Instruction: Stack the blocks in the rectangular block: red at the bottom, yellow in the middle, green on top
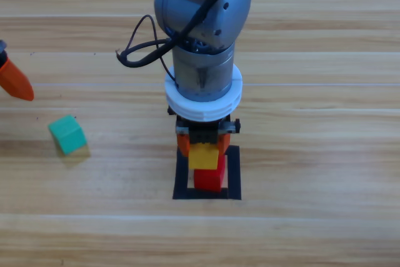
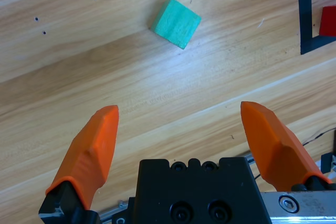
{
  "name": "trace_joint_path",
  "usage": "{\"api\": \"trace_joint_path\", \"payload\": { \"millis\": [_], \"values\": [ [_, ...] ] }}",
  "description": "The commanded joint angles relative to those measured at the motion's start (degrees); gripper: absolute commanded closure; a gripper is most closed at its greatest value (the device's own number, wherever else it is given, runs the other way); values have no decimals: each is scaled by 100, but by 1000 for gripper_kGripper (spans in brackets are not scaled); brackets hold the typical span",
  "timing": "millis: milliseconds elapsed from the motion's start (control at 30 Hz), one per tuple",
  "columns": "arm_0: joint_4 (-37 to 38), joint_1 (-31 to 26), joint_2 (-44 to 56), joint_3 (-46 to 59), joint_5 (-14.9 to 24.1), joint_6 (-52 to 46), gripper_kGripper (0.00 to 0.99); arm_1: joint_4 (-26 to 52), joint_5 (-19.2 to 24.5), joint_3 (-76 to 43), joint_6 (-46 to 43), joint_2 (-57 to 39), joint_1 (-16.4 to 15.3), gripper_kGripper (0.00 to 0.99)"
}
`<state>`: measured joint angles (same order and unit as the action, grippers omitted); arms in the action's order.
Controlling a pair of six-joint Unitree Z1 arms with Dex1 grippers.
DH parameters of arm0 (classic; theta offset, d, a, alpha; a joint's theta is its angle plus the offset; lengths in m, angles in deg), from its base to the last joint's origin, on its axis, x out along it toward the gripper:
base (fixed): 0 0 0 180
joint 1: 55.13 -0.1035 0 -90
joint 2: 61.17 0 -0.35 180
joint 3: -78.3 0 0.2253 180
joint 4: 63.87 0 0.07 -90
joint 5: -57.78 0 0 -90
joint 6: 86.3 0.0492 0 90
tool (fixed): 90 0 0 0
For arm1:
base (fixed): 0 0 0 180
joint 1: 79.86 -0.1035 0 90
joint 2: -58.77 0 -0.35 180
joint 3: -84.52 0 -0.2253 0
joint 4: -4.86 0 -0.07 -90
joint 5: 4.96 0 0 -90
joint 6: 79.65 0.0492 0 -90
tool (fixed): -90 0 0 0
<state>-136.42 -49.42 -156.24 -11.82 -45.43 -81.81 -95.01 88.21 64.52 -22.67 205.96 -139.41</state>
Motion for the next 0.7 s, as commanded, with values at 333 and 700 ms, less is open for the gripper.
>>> {"api": "trace_joint_path", "payload": {
  "millis": [333, 700],
  "values": [
    [332, -114, -47, 348, -93, 79, 0, -73, 0, -208, 59, 433, -153, 990],
    [473, -122, -91, 471, -146, 88, 0, -73, 18, -76, 6, 442, -127, 0]
  ]
}}
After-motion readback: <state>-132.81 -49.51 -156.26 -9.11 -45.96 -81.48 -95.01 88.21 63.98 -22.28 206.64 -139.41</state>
